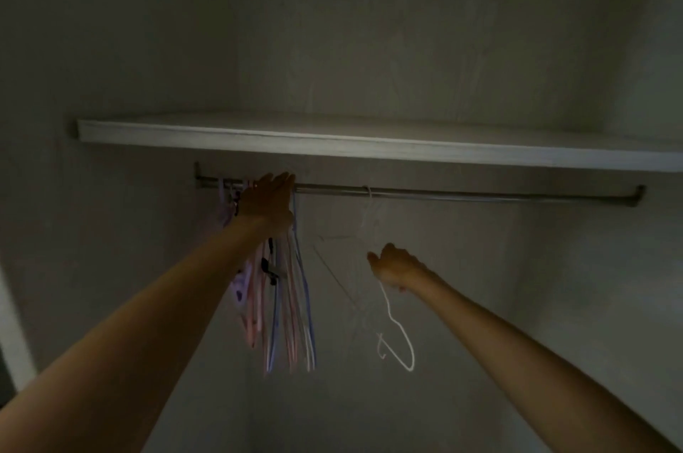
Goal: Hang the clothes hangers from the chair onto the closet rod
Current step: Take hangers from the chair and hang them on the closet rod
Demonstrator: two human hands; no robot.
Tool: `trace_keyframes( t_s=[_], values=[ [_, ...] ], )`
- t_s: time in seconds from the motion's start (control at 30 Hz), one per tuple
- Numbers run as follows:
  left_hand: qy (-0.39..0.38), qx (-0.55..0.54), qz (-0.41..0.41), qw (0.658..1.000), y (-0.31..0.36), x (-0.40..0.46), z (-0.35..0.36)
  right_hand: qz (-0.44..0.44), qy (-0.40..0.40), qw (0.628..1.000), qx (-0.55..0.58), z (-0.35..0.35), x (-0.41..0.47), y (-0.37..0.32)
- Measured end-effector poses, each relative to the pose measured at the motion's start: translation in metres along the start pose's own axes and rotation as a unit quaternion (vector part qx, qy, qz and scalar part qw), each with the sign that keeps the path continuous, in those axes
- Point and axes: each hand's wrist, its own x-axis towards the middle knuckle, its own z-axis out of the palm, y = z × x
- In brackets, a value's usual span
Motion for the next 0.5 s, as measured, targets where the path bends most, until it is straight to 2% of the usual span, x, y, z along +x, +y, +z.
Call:
trace_keyframes(
  t_s=[0.17, 0.27, 0.5],
  values=[
    [0.026, 0.032, 0.03, 0.999, -0.006, 0.016, 0.003, -0.113, 0.141, 0.983, -0.044, -0.045, 0.014, -0.028],
    [0.035, 0.031, 0.048, 0.998, -0.012, 0.02, 0.013, -0.125, 0.117, 0.981, -0.087, -0.05, 0.026, -0.036],
    [0.081, -0.007, 0.078, 0.994, -0.024, 0.022, 0.024, -0.162, 0.084, 0.983, -0.037, -0.027, 0.031, -0.055]
  ],
)
